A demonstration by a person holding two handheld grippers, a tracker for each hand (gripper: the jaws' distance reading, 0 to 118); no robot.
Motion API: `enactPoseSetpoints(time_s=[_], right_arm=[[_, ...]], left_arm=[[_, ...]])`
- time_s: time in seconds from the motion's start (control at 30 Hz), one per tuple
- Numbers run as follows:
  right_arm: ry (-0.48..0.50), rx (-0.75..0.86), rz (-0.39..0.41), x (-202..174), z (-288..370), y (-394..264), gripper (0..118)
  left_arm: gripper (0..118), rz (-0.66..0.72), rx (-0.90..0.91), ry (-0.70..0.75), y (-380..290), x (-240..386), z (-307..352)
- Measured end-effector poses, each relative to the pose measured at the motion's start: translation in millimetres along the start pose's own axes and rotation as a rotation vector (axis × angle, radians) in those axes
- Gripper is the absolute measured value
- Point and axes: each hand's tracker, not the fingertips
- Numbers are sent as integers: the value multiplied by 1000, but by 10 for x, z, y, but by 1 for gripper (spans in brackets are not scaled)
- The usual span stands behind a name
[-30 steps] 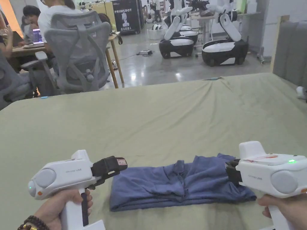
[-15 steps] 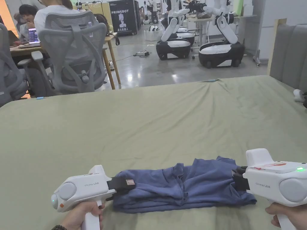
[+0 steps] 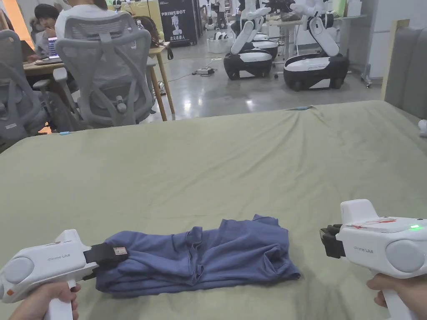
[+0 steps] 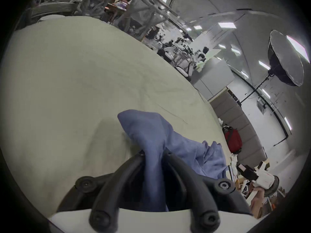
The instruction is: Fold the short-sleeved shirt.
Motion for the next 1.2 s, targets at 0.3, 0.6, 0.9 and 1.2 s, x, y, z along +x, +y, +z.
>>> enactPoseSetpoints(time_s=[0.3,0.6,0.9,1.2], right_arm=[[12,-5,14,-20,-6,-15,0],[-13,15,-49,116,143,-88,0],[-33,29,-69,309,337,-183,0],[-27,21,-79,266,227,-240,0]], left_arm=[[10,-99,18,-228,-59,1182,96],[10,-197,-152,-266,-422,2226,-1027],[48,-135,-267,-247,-621,2110,-1480],[53,-184,-64,-250,-304,1739,-772]])
